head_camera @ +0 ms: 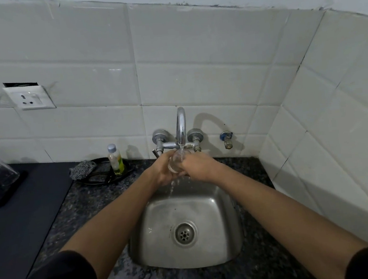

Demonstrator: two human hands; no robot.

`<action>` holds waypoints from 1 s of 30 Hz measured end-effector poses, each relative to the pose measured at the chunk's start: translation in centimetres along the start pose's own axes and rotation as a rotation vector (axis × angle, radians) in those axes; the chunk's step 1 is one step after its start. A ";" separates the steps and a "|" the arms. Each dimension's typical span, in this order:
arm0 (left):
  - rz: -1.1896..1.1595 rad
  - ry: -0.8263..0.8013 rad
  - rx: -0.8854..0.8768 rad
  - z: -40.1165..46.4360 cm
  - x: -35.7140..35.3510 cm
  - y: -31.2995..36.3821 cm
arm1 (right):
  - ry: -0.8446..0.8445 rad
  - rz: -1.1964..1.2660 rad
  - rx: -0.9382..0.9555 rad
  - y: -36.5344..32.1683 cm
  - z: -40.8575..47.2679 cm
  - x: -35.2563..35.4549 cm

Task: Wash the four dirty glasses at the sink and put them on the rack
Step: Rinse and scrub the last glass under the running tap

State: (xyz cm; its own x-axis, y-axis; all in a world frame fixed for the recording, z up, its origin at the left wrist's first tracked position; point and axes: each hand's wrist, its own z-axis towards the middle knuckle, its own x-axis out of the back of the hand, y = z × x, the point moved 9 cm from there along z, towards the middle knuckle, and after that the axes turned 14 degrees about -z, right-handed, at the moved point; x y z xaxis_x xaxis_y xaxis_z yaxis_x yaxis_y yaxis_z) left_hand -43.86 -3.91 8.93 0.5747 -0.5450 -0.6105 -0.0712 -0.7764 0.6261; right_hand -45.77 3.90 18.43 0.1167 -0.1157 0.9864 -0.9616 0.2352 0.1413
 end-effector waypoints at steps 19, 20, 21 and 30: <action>-0.094 0.140 0.020 -0.5 0.7 -0.2 | 0.091 0.082 -0.017 -0.6 0.1 0.0; -0.059 0.129 0.042 -0.2 0.8 -0.3 | 0.103 0.041 0.002 -0.5 -0.2 0.5; -0.017 0.120 0.051 -0.2 0.8 -0.1 | 0.122 0.015 0.032 -0.7 -0.4 1.0; -0.082 0.020 -0.009 -0.2 -0.6 -0.4 | -0.028 0.729 -0.287 -0.2 0.5 -2.2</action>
State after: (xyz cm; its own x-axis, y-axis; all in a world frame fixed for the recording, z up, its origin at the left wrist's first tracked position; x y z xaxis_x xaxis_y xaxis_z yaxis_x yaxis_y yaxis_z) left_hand -44.04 -3.20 9.14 0.5948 -0.4728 -0.6501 -0.0159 -0.8155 0.5786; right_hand -45.99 3.64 16.23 -0.5293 0.1400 0.8368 -0.6910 0.5011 -0.5209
